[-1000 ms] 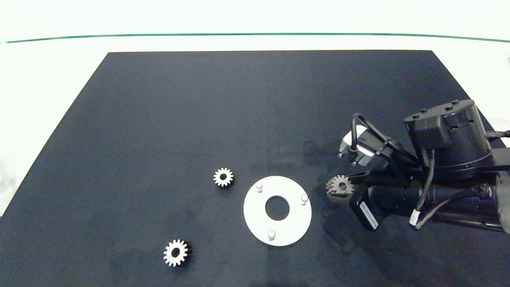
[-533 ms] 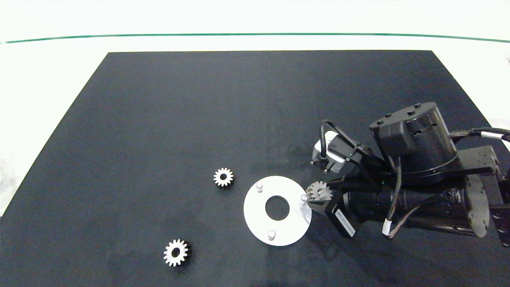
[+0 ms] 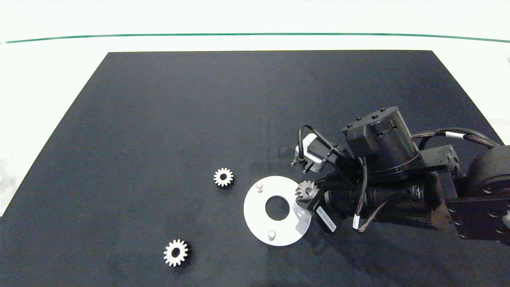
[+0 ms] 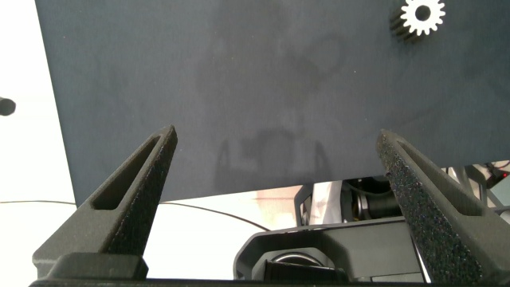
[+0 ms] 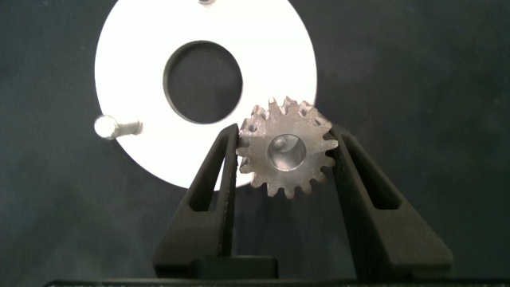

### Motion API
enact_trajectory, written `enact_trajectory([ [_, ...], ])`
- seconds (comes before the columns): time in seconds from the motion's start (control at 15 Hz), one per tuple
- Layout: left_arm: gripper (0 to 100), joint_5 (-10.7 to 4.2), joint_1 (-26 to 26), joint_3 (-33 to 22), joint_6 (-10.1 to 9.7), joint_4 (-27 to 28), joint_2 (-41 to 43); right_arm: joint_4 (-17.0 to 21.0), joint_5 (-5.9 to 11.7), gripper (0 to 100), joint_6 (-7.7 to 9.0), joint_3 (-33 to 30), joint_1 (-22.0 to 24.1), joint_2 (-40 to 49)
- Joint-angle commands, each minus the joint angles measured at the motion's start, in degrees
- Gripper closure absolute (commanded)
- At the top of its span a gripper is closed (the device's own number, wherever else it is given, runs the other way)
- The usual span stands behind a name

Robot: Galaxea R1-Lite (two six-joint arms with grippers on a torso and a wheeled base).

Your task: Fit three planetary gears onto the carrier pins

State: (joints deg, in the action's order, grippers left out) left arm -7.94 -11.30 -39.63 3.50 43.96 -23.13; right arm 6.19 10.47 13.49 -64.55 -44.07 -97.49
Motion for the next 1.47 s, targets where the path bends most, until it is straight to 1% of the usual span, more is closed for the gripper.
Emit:
enact_trajectory([
  [0.07, 0, -0.06, 0.1, 0.0, 0.02, 0.2, 0.1, 0.0, 0.08, 78, 0.04, -0.1, -1.0, -1.1],
  [0.33, 0, -0.06, 0.1, 0.7, 0.02, 0.2, 0.7, 0.0, 0.25, 78, -0.05, -0.1, -1.0, -2.0],
  [0.4, 0, -0.06, 0.1, 1.0, 0.02, 0.2, 1.1, 0.0, 1.22, 78, 0.04, -0.1, -0.9, -2.1],
  [0.53, 0, -0.06, 0.1, 1.0, 0.02, 0.2, 1.1, 0.0, 1.57, 78, 0.04, -0.1, -0.8, -2.1],
  [1.47, 0, -0.06, 0.1, 2.5, 0.02, 0.2, 1.7, -0.1, 1.66, 78, 0.13, 0.1, 0.7, -2.2],
])
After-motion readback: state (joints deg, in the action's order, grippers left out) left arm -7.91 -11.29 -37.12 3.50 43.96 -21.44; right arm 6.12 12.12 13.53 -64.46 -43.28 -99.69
